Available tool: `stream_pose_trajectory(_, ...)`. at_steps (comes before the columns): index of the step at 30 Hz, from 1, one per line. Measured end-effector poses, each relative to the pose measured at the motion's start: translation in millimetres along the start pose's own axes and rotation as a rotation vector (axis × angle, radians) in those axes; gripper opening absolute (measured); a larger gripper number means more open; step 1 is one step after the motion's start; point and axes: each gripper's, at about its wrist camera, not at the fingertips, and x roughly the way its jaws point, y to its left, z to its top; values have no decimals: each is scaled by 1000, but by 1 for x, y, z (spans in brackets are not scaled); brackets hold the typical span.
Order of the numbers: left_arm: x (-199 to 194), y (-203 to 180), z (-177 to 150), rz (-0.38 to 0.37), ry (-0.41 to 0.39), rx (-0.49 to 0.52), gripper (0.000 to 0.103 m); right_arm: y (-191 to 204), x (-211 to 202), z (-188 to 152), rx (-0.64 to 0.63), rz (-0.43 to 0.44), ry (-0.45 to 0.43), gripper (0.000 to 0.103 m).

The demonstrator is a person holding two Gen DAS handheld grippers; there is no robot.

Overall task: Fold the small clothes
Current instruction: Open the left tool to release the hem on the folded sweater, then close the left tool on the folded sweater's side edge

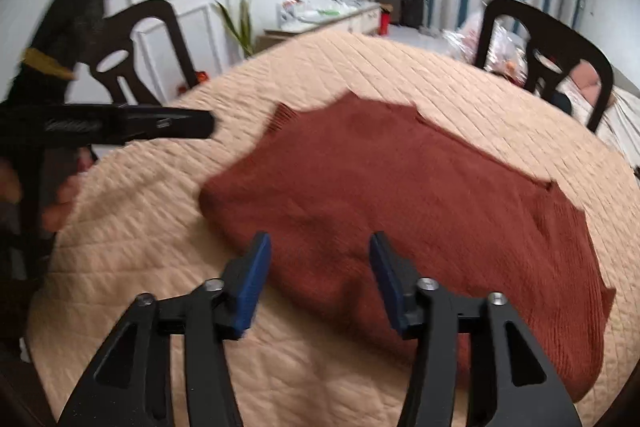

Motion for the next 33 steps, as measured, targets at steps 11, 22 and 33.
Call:
stream_pose_trajectory(11, 11, 8, 15, -108, 14, 20, 86, 57, 35, 9, -177, 61, 10, 60)
stream_pose_trajectory(22, 32, 14, 20, -185, 75, -46, 89, 82, 53, -1, -286, -46, 23, 60)
stream_pose_trajectory(33, 65, 1, 27, -220, 157, -80, 90, 75, 48, -2, -263, -112, -14, 16)
